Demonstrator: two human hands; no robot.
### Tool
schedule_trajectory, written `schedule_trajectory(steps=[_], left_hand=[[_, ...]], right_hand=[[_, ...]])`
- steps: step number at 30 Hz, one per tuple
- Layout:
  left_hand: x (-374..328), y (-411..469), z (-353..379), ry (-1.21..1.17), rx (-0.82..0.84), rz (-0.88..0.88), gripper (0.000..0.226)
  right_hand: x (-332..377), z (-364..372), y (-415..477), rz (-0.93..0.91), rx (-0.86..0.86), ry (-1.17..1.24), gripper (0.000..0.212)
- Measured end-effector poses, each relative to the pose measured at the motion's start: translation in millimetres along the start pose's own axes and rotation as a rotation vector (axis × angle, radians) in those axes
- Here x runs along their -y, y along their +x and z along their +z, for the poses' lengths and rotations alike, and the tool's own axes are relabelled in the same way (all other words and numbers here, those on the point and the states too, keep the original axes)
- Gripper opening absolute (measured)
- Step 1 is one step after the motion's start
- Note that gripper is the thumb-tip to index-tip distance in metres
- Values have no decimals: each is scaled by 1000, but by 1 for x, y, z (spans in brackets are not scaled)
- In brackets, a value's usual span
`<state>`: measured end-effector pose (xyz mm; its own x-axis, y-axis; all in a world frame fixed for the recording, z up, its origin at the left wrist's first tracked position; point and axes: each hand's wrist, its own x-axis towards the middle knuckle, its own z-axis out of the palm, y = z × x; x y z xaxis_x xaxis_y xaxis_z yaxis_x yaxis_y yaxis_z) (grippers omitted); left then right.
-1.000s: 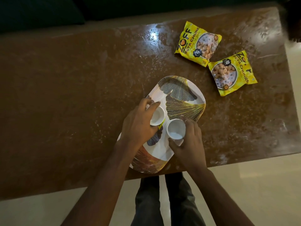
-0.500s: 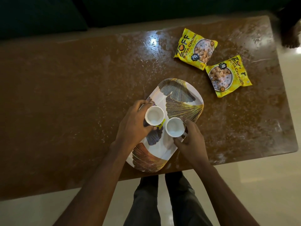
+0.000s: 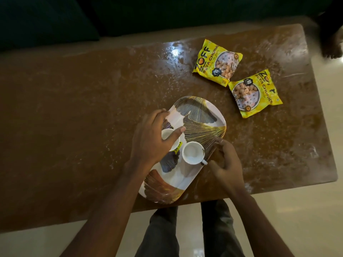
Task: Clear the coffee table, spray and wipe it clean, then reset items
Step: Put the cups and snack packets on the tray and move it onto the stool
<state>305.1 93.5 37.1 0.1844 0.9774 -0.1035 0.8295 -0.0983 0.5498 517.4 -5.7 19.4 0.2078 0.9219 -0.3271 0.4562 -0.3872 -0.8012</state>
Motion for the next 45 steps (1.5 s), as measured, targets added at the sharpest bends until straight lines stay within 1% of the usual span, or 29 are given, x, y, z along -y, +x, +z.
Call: schedule_trajectory(steps=[3, 6, 8, 10, 12, 14, 16, 18, 19, 20, 23, 25, 27, 29, 31, 36, 39, 41, 45], left_hand=[[-23, 26, 14, 8, -5, -3, 47], [-48, 52, 32, -1, 46, 17, 42], [-64, 69, 44, 17, 70, 24, 41], [-78, 86, 56, 3, 111, -39, 40], [-93, 101, 68, -84, 151, -169, 40], [-108, 116, 78, -264, 172, -372, 43], [-121, 134, 89, -410, 184, -572, 51], [-131, 152, 96, -524, 184, -739, 62], [-136, 160, 98, -592, 173, -817, 64], [-141, 167, 100, -667, 155, -891, 59], [-148, 184, 105, -874, 21, -1062, 33], [-149, 194, 108, -935, -55, -1116, 26], [-151, 203, 110, -969, -100, -1167, 25], [-149, 208, 112, -975, -126, -1193, 26], [-148, 209, 113, -985, -132, -1182, 24], [-145, 201, 109, -1020, -127, -1044, 27], [-141, 189, 100, -1049, -181, -975, 14], [-138, 176, 89, -1051, -231, -945, 10], [-128, 146, 63, -1047, -351, -883, 23]], right_hand=[[3, -16, 25, -22, -10, 16, 56], [0, -31, 52, 16, -75, 16, 54], [-5, -42, 72, 30, -142, -45, 50], [-11, -54, 92, 32, -192, -116, 43], [-16, -67, 112, 72, -239, -155, 37], [-24, -74, 129, 190, -294, -130, 41], [-28, -81, 144, 302, -369, -51, 47], [-30, -84, 156, 383, -426, 57, 48], [-31, -85, 162, 426, -441, 110, 49], [-32, -86, 167, 459, -450, 165, 51], [-35, -89, 180, 534, -472, 319, 59], [-35, -94, 187, 543, -458, 356, 59], [-37, -99, 192, 526, -444, 370, 59], [-39, -104, 194, 520, -440, 389, 62], [-40, -109, 195, 526, -426, 418, 63], [-37, -120, 195, 491, -421, 457, 56], [-33, -123, 195, 421, -424, 441, 44], [-27, -125, 194, 379, -396, 443, 39], [-12, -123, 190, 286, -328, 500, 34]])
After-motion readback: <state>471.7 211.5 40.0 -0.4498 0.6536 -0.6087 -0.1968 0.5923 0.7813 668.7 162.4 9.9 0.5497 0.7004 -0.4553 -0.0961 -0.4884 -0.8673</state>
